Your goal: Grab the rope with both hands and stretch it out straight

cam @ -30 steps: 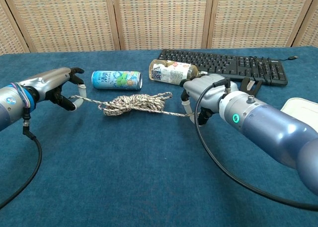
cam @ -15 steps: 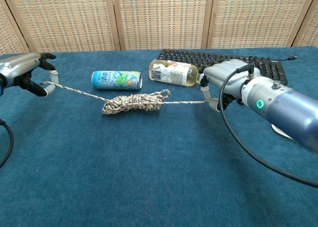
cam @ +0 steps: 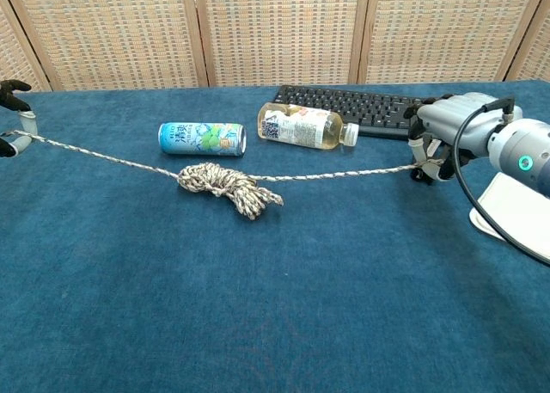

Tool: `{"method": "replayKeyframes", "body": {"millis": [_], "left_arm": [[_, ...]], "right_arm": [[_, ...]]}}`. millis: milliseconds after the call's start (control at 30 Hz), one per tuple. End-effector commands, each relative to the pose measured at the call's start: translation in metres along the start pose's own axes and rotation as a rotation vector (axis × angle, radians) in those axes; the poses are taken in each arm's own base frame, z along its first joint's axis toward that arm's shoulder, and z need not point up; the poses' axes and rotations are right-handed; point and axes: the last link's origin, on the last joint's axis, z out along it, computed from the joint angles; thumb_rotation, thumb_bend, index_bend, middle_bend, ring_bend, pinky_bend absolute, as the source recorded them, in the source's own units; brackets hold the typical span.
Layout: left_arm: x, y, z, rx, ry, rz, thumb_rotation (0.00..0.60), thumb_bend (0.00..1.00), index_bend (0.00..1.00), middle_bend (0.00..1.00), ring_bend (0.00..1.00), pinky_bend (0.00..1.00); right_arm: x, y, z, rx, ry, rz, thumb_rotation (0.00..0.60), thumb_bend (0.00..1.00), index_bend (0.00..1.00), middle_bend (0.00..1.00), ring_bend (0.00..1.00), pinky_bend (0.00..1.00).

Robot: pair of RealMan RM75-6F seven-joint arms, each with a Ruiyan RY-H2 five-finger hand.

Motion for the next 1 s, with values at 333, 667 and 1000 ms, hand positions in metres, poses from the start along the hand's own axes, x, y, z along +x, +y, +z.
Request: {"method": "replayKeyframes", "body": {"millis": [333, 667, 1000], "left_arm": [[-0.006, -0.008, 0.001, 0.01, -0.015, 0.004, 0.6, 0.5, 0.81, 0.0, 0.0, 0.0], [-0.01, -0.011, 0.0, 0.025, -0.029, -0.008, 0.6, 0.14, 0.2, 0.0, 0.0, 0.0], [0.028, -0.024, -0.031, -0.017, 0.079, -0.118, 0.6, 0.0, 0.0, 0.0, 0.0, 0.0]], "right_arm": [[-0.01, 0.009, -0.001, -0.013, -0.016, -0.009, 0.6, 0.45, 0.77, 0.08, 0.0, 0.0], [-0.011, 0.009, -0.002, -0.011, -0.02, 0.003, 0.6, 0.24, 0.35, 0.04, 0.0, 0.0], [0.022, 0.036, -0.029, -0.011, 0.125, 0.081, 0.6, 0.0, 0.0, 0.0, 0.0, 0.0]]}}
